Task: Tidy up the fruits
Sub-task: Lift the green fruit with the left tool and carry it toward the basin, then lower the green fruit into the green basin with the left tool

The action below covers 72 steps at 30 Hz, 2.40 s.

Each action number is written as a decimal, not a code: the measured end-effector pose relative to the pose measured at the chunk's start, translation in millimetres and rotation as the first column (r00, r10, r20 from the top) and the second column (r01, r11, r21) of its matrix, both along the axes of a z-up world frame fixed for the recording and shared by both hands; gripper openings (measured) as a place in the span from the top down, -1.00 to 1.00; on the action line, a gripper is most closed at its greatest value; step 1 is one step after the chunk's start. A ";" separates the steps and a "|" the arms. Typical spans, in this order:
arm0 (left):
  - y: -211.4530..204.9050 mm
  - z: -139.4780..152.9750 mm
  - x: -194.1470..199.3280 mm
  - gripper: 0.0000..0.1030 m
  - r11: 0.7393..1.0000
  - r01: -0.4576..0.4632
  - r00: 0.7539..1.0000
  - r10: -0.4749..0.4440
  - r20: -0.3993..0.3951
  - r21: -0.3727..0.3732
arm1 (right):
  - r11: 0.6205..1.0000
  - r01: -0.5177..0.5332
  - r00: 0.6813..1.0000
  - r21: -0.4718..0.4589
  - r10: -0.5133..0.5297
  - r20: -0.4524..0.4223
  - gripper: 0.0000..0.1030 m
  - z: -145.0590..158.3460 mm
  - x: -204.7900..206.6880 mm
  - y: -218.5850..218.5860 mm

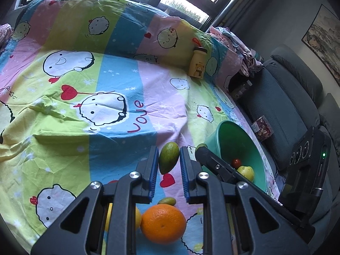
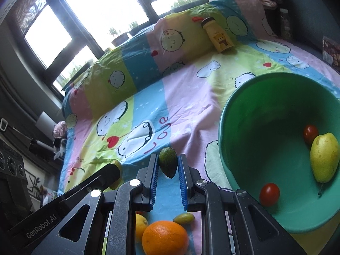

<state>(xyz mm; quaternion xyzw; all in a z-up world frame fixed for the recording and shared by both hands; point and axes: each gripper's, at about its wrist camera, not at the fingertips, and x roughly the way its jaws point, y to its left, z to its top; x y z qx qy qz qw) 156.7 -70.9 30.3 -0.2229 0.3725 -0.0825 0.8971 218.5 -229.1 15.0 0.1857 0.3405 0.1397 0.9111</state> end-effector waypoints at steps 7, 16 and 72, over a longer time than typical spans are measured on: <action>-7.5 12.2 -6.1 0.61 1.000 0.017 0.998 -0.017 0.068 0.008 | 1.000 0.013 0.997 0.010 -0.014 0.077 0.64 9.5 -10.4 -5.6; -17.4 23.8 -11.9 0.61 0.999 0.050 0.990 -0.050 0.132 0.004 | 0.999 0.034 0.989 0.026 -0.037 0.146 0.64 18.4 -21.0 -11.8; -95.7 15.4 5.1 0.61 0.963 0.269 0.949 -0.262 0.173 -0.020 | 0.933 0.341 0.934 0.116 -0.350 0.070 0.64 20.0 -39.1 -104.3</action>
